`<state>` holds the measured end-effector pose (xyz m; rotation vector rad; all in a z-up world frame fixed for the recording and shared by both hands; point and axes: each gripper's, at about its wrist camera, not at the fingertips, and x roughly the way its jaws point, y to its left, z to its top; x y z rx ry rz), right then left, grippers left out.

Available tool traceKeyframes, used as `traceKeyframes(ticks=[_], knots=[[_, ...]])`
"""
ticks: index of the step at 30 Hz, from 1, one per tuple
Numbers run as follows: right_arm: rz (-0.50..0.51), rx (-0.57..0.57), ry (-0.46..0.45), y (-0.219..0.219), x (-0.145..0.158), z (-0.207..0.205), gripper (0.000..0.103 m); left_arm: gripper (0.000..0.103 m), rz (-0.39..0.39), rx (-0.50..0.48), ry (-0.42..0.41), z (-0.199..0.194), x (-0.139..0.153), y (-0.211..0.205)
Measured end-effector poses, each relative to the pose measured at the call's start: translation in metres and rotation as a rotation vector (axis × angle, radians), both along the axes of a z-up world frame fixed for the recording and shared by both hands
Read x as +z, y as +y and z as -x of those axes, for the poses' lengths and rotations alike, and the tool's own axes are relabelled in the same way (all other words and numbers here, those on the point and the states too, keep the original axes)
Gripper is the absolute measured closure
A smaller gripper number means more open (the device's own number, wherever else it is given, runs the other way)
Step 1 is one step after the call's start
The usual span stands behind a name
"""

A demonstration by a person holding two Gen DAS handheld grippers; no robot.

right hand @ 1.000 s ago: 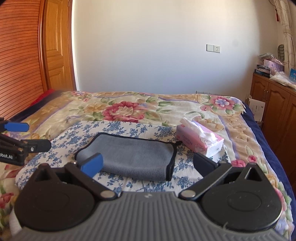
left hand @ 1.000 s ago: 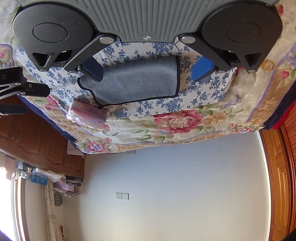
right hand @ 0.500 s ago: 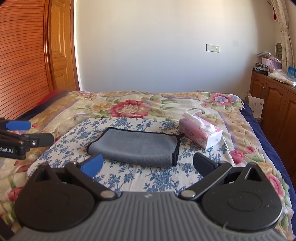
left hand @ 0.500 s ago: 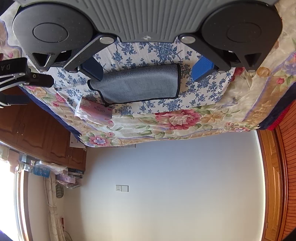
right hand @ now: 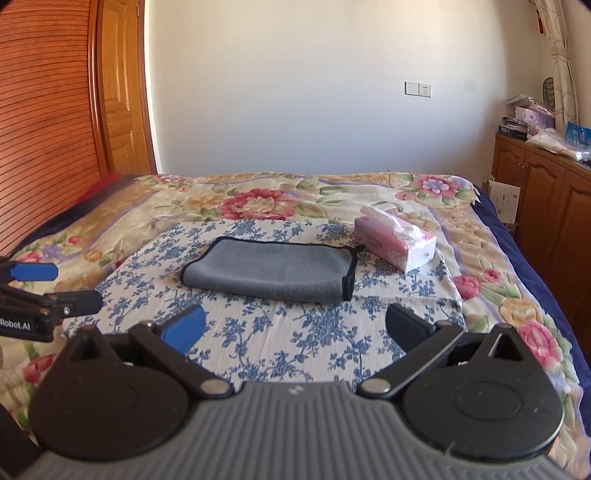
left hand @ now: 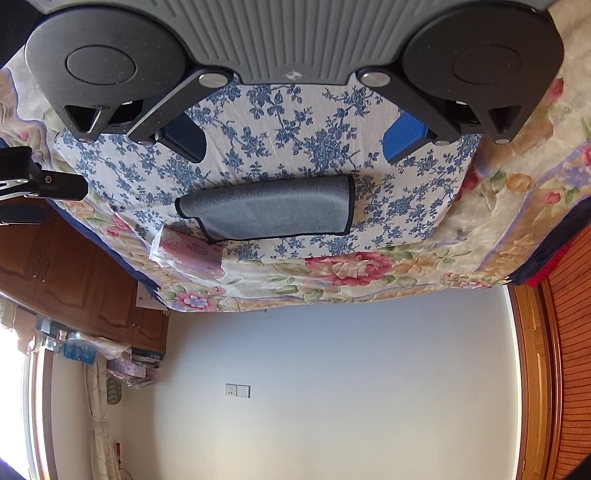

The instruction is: Fold towel

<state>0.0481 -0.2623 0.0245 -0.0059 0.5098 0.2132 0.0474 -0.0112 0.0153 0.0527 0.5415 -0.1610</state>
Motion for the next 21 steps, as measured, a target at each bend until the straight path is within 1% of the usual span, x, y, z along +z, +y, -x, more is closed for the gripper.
traceKeyframes(ticks=[8, 12, 18, 21], knots=[[-0.014, -0.014, 0.014, 0.001, -0.01, 0.012, 0.0, 0.0, -0.015, 0.022, 0.008, 0.013, -0.022, 0.005], [-0.018, -0.021, 0.009, 0.002, -0.014, 0.017, 0.0, 0.0, 0.021, 0.037, 0.021, 0.016, -0.03, 0.013], [-0.015, -0.029, -0.019, 0.002, -0.018, 0.022, 0.0, 0.0, 0.042, 0.074, -0.012, 0.019, -0.034, 0.02], [-0.022, -0.043, -0.029, -0.001, -0.021, 0.025, 0.0, 0.0, 0.027, 0.081, -0.031, 0.02, -0.036, 0.022]])
